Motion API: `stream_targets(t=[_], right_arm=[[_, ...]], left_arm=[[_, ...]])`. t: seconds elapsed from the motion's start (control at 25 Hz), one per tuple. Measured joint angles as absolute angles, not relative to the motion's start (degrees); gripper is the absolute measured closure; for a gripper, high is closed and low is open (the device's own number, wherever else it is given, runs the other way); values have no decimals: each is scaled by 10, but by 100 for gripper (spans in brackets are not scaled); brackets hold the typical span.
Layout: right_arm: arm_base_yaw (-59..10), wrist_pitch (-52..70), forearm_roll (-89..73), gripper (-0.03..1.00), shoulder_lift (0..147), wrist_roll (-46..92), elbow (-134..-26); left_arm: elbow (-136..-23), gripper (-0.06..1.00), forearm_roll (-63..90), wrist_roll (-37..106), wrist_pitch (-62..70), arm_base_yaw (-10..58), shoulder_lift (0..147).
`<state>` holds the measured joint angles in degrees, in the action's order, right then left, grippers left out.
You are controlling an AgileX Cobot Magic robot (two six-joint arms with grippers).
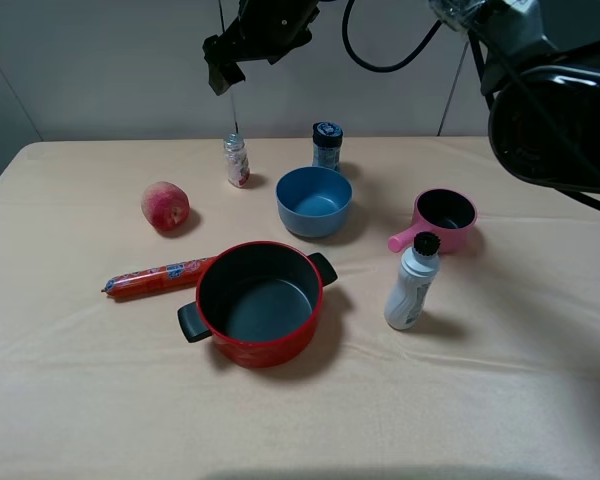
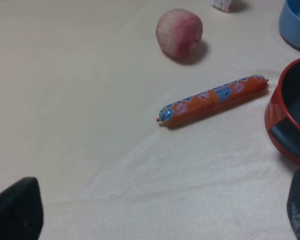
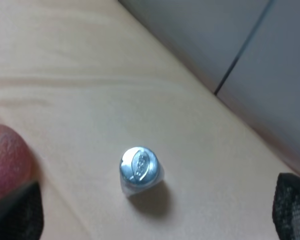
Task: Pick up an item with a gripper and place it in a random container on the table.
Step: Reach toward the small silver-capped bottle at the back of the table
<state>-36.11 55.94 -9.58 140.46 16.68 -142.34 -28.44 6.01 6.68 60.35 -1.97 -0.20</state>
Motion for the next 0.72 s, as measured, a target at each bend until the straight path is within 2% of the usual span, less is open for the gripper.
stream_targets(t=[0.72], right_arm=[[-366, 472, -121, 27, 1494, 210, -1423]], left_arm=[[-284, -5, 60, 67, 603, -20, -2]])
